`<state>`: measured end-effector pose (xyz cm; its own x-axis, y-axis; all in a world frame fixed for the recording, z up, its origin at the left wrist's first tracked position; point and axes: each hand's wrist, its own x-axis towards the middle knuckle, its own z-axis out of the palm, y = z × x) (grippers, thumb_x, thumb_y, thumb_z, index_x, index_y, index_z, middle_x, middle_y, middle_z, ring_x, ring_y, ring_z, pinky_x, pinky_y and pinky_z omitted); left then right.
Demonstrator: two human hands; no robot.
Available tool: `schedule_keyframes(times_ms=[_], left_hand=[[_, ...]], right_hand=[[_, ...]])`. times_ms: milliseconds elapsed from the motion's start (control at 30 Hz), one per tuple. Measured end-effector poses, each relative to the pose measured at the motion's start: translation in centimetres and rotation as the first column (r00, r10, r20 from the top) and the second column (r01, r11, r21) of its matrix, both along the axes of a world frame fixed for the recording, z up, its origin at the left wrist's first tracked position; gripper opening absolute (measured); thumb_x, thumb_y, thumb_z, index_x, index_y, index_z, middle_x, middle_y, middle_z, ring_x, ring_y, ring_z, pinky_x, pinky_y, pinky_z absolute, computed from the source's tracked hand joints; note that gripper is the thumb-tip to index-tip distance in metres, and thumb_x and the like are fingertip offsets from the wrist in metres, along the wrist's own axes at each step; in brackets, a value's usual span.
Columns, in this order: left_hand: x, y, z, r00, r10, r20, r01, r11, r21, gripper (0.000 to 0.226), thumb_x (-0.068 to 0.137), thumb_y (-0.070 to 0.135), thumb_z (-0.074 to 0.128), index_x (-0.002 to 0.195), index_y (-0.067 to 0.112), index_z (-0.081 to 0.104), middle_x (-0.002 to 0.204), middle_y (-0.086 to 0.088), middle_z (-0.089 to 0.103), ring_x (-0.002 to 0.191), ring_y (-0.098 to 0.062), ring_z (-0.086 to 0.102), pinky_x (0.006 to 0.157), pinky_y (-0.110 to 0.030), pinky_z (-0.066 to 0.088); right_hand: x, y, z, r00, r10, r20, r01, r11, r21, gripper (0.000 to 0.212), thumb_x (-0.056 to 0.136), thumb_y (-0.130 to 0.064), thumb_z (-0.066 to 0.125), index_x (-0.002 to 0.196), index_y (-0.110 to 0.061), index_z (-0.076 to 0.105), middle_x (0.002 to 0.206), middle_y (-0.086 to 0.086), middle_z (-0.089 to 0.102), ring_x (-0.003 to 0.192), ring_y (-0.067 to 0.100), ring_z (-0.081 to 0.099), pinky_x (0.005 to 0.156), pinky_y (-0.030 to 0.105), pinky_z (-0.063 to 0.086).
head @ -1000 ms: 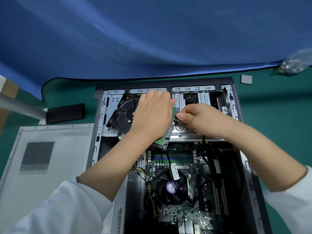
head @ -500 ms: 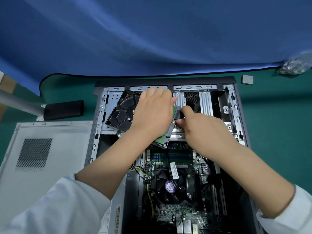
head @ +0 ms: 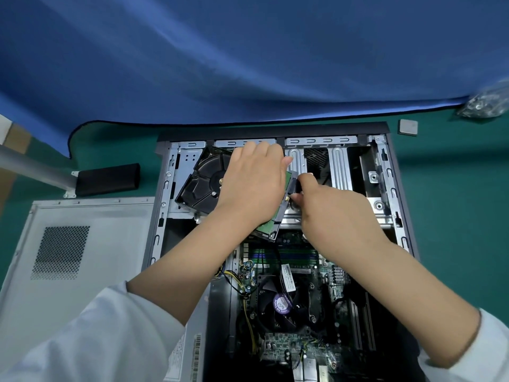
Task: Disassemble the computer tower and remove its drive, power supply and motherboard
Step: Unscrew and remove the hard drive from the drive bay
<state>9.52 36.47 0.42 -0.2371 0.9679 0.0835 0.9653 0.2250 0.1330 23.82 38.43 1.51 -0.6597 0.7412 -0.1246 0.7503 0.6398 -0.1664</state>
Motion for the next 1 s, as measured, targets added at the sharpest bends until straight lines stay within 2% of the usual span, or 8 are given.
schedule_keyframes(times_ms=[167,300,400,500,567,767,933,1000], left_hand=[[-0.2,0.1,0.0,1.000,-0.017,0.013,0.017,1.000,-0.016,0.030,0.102,0.034,0.026,0.093,0.016,0.047,0.092,-0.001,0.049,0.086,-0.020,0.036,0.080,-0.031,0.023],[0.0,0.0,0.0,1.000,-0.006,0.001,0.006,1.000,-0.008,0.030,0.103,0.034,0.025,0.093,0.016,0.047,0.093,-0.001,0.049,0.085,-0.020,0.035,0.082,-0.031,0.025],[0.0,-0.1,0.1,1.000,-0.010,0.000,0.010,1.000,-0.010,0.028,0.103,0.034,0.025,0.090,0.018,0.044,0.093,-0.002,0.050,0.084,-0.019,0.033,0.081,-0.031,0.025],[0.0,0.0,0.2,1.000,-0.023,0.001,0.023,1.000,-0.019,0.030,0.103,0.034,0.025,0.093,0.016,0.047,0.095,-0.003,0.051,0.090,-0.023,0.040,0.082,-0.032,0.025],[0.0,0.0,0.1,1.000,-0.026,-0.001,0.026,0.999,-0.022,0.030,0.103,0.034,0.025,0.094,0.016,0.047,0.095,-0.003,0.051,0.089,-0.022,0.039,0.082,-0.032,0.025],[-0.1,0.0,0.3,0.999,-0.025,0.029,0.026,0.999,-0.035,0.027,0.103,0.034,0.025,0.092,0.018,0.044,0.095,-0.002,0.051,0.087,-0.021,0.037,0.082,-0.031,0.025],[-0.1,0.0,0.2,1.000,-0.021,0.002,0.021,0.999,-0.029,0.029,0.103,0.034,0.024,0.094,0.017,0.046,0.095,-0.002,0.051,0.090,-0.022,0.040,0.082,-0.032,0.026],[0.0,0.0,0.2,1.000,-0.011,-0.008,0.011,0.999,-0.033,0.030,0.103,0.034,0.024,0.093,0.017,0.046,0.095,-0.003,0.051,0.090,-0.022,0.040,0.082,-0.032,0.026]], right_hand=[[0.3,1.6,0.3,0.999,0.019,-0.036,-0.022,0.996,-0.081,0.018,0.096,-0.032,0.042,0.112,-0.023,0.039,0.066,-0.004,0.051,0.054,0.025,0.040,0.043,0.026,0.018],[0.2,0.7,0.2,0.999,0.001,-0.040,-0.002,0.999,-0.033,0.018,0.098,-0.031,0.040,0.110,-0.019,0.043,0.055,-0.010,0.029,0.044,0.016,0.031,0.042,0.027,0.015],[0.3,0.4,0.3,1.000,0.023,-0.005,-0.023,1.000,-0.019,0.020,0.099,-0.034,0.038,0.108,-0.018,0.044,0.053,-0.010,0.028,0.041,0.009,0.027,0.041,0.028,0.014],[0.5,1.6,0.6,0.990,-0.051,-0.130,0.003,0.938,-0.347,0.020,0.098,-0.043,0.037,0.105,-0.025,0.043,0.059,-0.009,0.044,0.051,0.013,0.043,0.048,0.029,0.030],[0.4,2.6,0.8,0.955,-0.215,-0.206,0.035,0.767,-0.640,0.023,0.097,-0.045,0.039,0.090,-0.024,0.045,0.064,-0.008,0.051,0.054,0.012,0.046,0.056,0.030,0.035],[-0.4,4.0,0.6,0.923,-0.336,-0.188,0.073,0.631,-0.772,0.027,0.099,-0.032,0.045,0.074,-0.021,0.050,0.062,-0.002,0.053,0.047,0.011,0.041,0.053,0.027,0.032],[-0.5,2.6,0.7,0.961,-0.241,-0.139,0.124,0.817,-0.563,0.028,0.100,-0.036,0.038,0.077,-0.022,0.045,0.066,-0.004,0.053,0.060,0.015,0.048,0.056,0.030,0.034],[-0.6,1.7,0.6,0.955,-0.254,-0.157,0.134,0.834,-0.535,0.025,0.101,-0.035,0.035,0.080,-0.023,0.043,0.066,-0.003,0.051,0.061,0.016,0.048,0.054,0.030,0.033]])
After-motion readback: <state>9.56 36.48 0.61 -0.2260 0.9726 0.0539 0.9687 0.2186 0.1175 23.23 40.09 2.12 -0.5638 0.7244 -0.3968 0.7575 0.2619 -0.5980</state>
